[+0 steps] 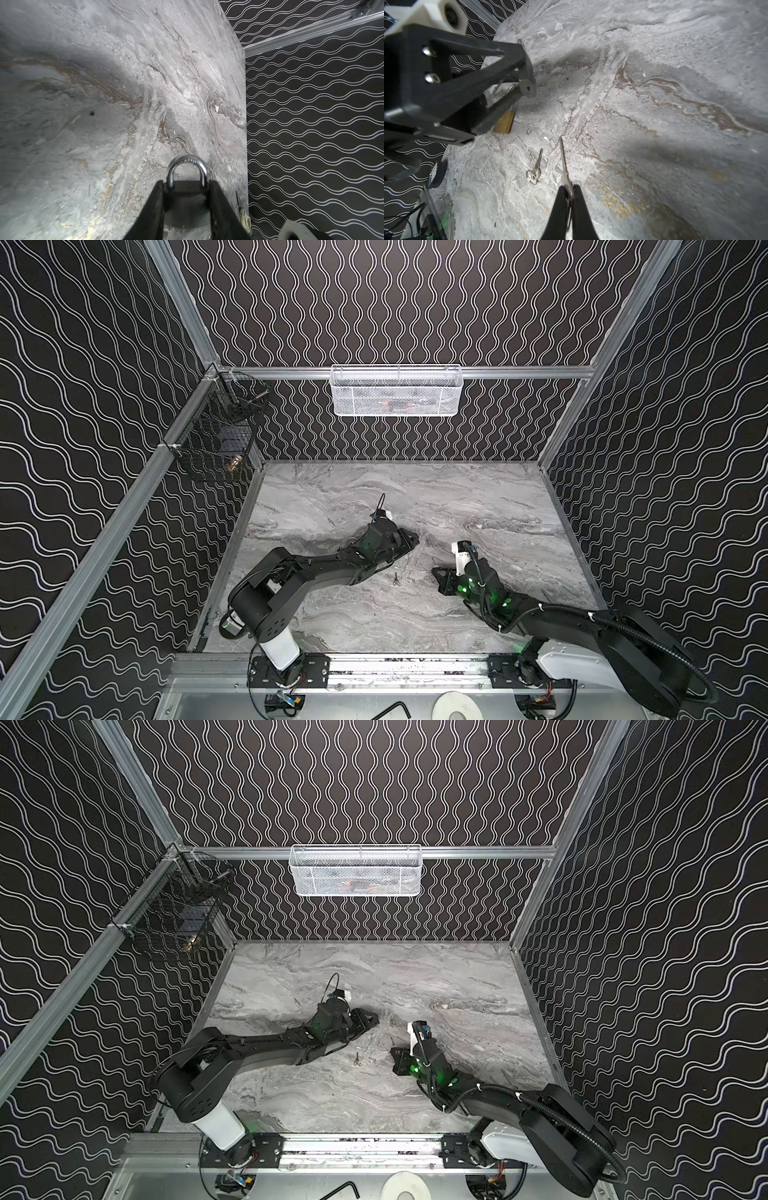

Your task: Unlock with the key

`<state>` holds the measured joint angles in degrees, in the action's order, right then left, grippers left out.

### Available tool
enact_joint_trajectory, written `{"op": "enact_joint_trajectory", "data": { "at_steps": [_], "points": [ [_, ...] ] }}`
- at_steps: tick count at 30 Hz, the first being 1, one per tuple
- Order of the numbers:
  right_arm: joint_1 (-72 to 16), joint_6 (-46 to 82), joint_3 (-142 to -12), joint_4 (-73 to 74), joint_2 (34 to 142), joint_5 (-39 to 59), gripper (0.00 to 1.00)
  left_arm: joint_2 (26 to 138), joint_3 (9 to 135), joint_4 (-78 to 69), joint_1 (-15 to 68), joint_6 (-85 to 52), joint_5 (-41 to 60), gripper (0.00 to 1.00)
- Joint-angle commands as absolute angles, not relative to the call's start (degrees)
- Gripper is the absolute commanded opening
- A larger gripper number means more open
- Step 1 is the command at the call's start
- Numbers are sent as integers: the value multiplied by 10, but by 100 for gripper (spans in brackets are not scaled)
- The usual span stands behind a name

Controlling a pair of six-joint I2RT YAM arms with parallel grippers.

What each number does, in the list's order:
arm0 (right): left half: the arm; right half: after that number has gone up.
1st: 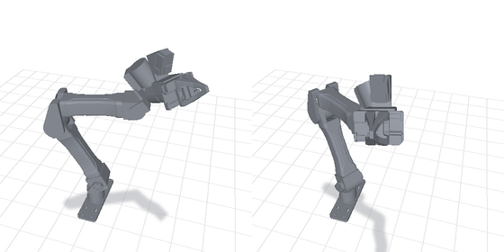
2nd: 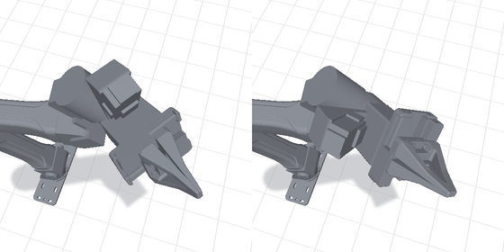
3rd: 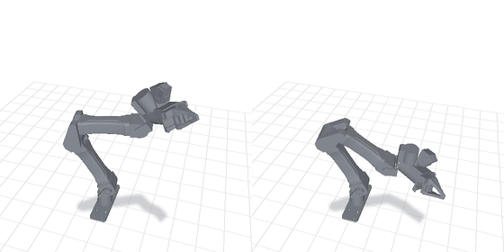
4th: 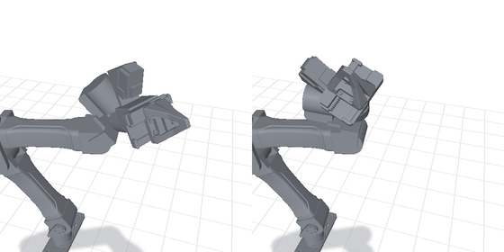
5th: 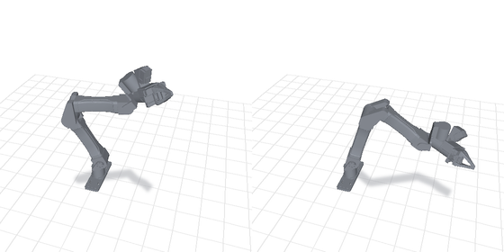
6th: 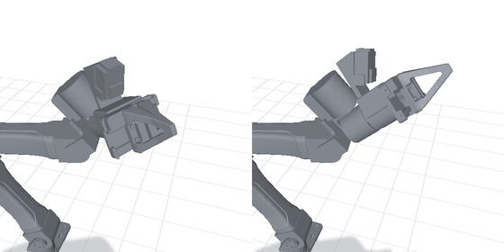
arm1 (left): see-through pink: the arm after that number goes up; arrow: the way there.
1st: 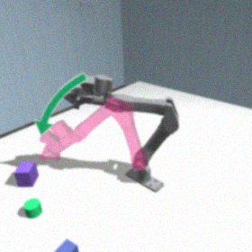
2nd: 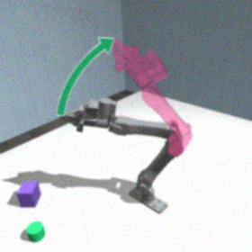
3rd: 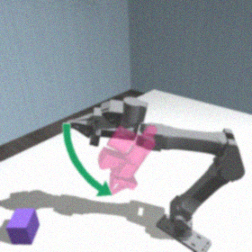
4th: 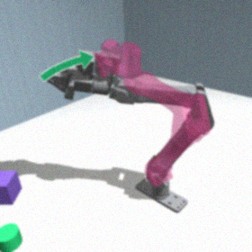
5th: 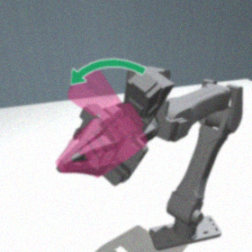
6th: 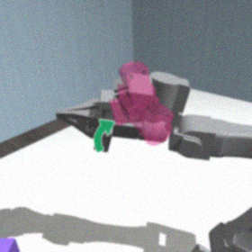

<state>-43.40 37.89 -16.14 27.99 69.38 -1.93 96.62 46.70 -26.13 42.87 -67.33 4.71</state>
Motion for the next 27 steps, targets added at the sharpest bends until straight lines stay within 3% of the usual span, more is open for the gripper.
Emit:
{"op": "enact_joint_trajectory", "data": {
  "at_steps": [1,27],
  "points": [
    [-438,376,-172,312,698,-15,0,967,466,-305,429,-678,61,0],
    [-439,372,-259,252,773,-17,0,954,467,-289,440,-663,48,0]
  ]
}}
